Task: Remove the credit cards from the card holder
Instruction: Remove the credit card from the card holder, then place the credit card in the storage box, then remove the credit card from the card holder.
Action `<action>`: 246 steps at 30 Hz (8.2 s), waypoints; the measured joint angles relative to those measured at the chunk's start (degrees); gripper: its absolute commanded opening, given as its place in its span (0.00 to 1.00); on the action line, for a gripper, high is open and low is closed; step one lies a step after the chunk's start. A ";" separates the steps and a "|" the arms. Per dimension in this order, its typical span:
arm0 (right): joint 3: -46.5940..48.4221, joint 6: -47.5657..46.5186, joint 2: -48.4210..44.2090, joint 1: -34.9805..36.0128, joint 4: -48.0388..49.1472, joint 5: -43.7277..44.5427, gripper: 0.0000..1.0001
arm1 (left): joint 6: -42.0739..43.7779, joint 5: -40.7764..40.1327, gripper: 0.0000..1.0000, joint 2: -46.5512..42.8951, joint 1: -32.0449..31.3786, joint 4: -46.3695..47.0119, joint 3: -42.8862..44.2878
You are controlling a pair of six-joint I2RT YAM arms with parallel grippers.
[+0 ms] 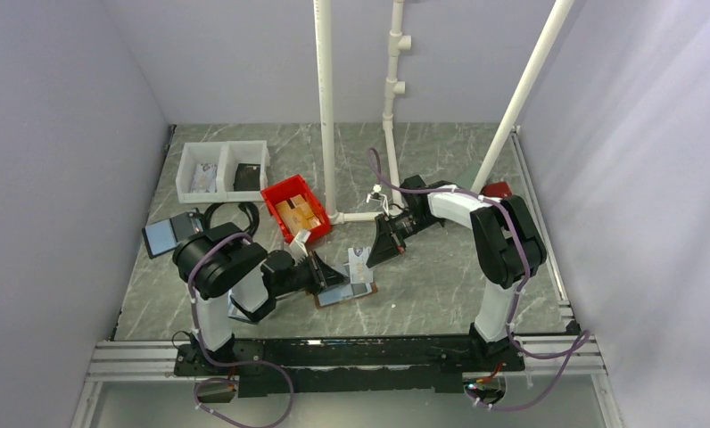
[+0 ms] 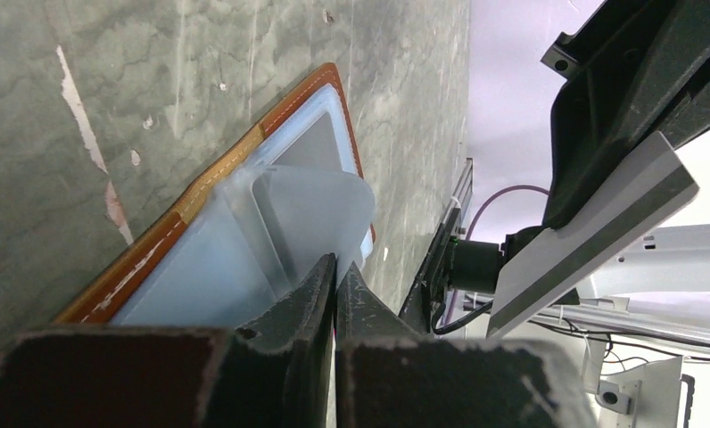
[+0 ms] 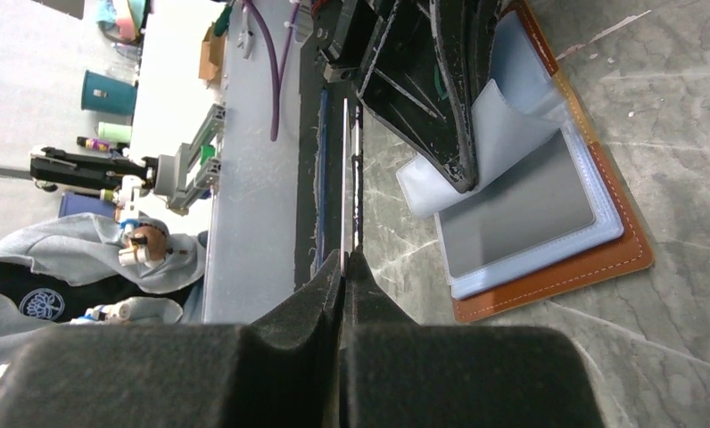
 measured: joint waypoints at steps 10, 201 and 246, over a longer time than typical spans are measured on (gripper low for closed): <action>0.28 -0.94 0.00 -0.31 -0.96 0.00 0.00 | 3.32 1.40 0.15 -12.48 -1.36 -14.43 4.15; -3.48 -15.21 -24.90 -1.55 -3.02 23.26 0.49 | 29.33 14.97 0.97 -60.41 32.11 -96.96 22.60; -4.26 -1.07 -13.35 -0.35 5.05 35.06 0.23 | 16.17 -13.66 0.72 -28.79 -10.93 -60.46 18.40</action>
